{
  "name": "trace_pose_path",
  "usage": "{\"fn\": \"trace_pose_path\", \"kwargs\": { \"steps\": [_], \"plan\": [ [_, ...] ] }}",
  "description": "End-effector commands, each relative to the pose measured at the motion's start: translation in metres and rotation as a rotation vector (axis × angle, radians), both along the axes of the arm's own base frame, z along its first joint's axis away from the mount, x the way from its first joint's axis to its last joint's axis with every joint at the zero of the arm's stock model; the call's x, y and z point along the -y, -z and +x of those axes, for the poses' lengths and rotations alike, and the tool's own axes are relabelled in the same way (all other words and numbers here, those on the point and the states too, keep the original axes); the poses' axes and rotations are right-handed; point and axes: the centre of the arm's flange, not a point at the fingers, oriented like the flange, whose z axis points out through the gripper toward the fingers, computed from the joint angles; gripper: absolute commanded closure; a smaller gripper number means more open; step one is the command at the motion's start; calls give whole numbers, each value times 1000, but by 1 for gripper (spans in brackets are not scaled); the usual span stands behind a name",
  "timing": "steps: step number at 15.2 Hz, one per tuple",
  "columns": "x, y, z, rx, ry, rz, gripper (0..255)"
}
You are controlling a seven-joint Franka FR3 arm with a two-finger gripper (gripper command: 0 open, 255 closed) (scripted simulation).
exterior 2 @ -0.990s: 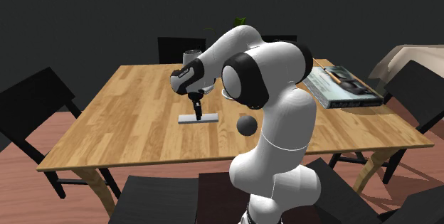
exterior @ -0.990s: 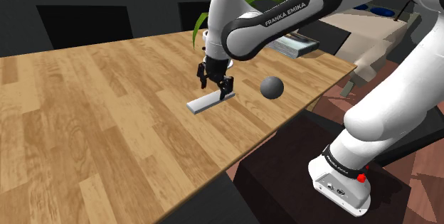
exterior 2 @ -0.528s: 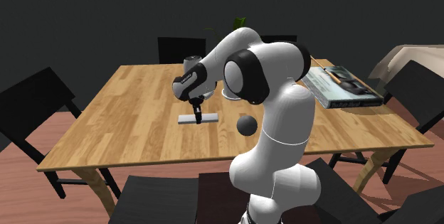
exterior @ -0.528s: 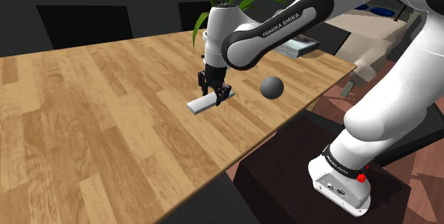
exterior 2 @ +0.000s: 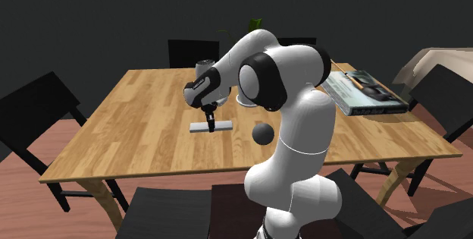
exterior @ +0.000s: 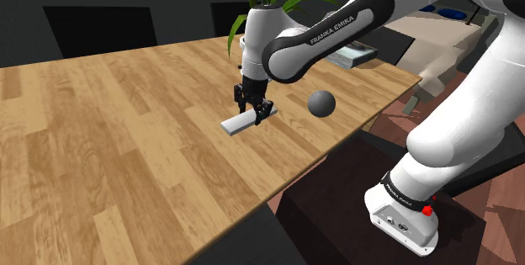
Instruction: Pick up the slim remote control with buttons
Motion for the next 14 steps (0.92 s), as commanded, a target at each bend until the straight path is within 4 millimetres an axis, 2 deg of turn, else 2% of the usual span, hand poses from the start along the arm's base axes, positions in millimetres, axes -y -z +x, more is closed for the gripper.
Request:
{"fn": "trace_pose_path", "kwargs": {
  "steps": [1,14],
  "plan": [
    [0,1,0,-2,-2,0,255],
    [0,-68,0,-2,-2,0,255]
  ]
}}
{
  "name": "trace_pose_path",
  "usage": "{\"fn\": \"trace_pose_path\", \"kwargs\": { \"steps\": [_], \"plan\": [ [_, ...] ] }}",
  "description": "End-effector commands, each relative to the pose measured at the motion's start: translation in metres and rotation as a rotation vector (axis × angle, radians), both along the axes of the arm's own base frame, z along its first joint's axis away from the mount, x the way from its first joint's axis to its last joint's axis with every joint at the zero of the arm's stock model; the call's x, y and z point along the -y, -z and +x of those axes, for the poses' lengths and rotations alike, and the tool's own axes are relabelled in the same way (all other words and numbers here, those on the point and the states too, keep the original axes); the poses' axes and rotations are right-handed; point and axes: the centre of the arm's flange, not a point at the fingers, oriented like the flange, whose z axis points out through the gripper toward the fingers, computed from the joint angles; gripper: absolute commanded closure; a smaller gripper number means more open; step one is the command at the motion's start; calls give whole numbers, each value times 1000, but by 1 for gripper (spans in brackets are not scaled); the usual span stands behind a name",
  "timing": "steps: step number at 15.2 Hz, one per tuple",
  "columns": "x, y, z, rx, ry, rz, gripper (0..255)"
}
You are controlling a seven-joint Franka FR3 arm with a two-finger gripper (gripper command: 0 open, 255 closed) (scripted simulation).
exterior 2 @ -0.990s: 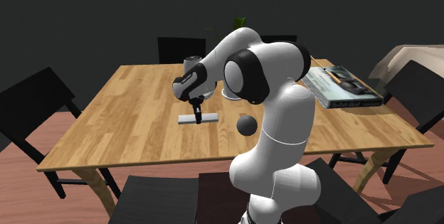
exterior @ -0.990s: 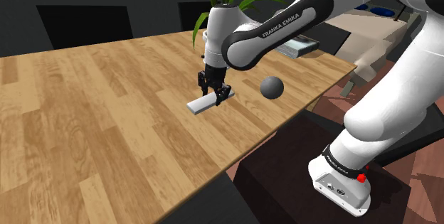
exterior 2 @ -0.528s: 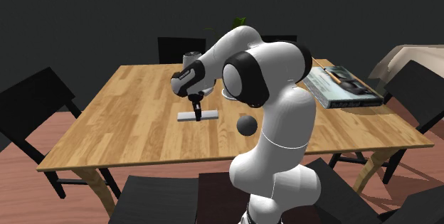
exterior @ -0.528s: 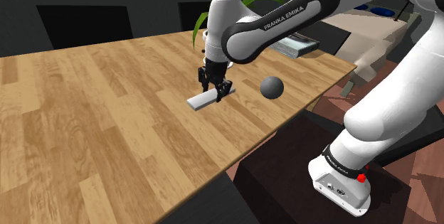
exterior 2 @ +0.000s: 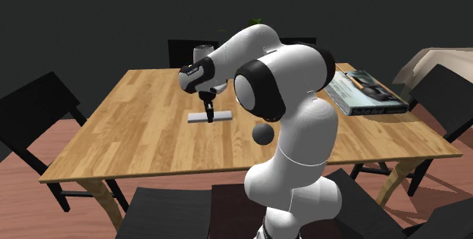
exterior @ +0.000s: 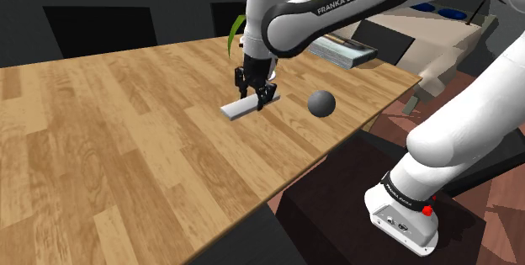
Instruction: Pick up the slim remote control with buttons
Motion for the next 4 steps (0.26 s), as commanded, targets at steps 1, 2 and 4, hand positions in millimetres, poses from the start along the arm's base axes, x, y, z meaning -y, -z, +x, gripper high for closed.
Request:
{"fn": "trace_pose_path", "kwargs": {
  "steps": [1,2,4],
  "plan": [
    [1,-11,1,0,0,0,255],
    [1,-17,1,0,0,0,255],
    [1,-17,0,0,0,0,255]
  ]
}}
